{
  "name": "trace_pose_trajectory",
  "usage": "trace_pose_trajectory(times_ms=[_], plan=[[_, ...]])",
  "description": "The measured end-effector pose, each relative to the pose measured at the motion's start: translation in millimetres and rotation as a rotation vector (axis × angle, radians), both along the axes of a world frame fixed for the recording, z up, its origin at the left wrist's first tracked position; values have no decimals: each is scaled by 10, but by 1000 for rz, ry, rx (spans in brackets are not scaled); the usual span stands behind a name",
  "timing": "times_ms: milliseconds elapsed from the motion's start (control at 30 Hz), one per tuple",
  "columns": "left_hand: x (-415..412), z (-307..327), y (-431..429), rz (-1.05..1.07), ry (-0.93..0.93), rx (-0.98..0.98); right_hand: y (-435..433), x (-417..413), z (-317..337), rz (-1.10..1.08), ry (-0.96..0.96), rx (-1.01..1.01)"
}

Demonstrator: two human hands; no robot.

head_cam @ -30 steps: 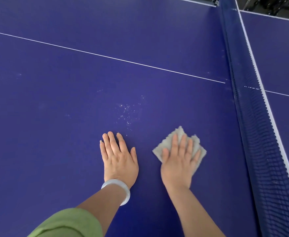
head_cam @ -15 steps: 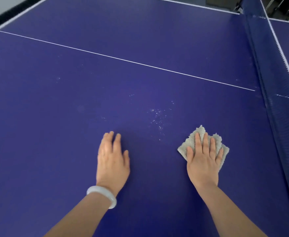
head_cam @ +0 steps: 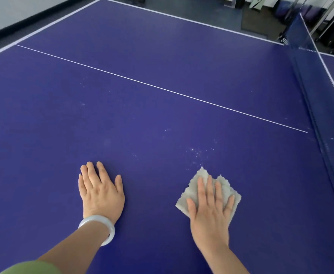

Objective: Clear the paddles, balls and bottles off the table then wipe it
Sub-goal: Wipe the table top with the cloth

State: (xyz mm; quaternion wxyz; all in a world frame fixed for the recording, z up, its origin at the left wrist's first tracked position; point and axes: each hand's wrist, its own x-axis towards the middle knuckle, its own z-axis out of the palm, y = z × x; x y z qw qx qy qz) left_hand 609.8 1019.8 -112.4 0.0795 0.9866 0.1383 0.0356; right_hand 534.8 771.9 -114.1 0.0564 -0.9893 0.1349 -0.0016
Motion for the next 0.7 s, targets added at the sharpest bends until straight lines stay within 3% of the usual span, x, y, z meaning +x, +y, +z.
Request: trace_pose_trajectory(times_ms=[133, 233, 300, 433, 500, 600, 700], plan=[[21, 38, -26, 7, 20, 9, -618, 316, 29, -356, 82, 5], [25, 29, -31, 10, 19, 17, -423, 473, 93, -422, 80, 52], [32, 14, -22, 7, 8, 21, 6, 503, 74, -270, 37, 19], [43, -5, -16, -3, 5, 40, 475, 401, 92, 259, 34, -3], [40, -2, -21, -6, 6, 48, 178, 513, 119, 294, 48, -18], [40, 8, -29, -4, 16, 53, -542, 839, 83, -47, 39, -33], [46, 12, -31, -9, 22, 59, -905, 1277, 148, -378, 97, 102]])
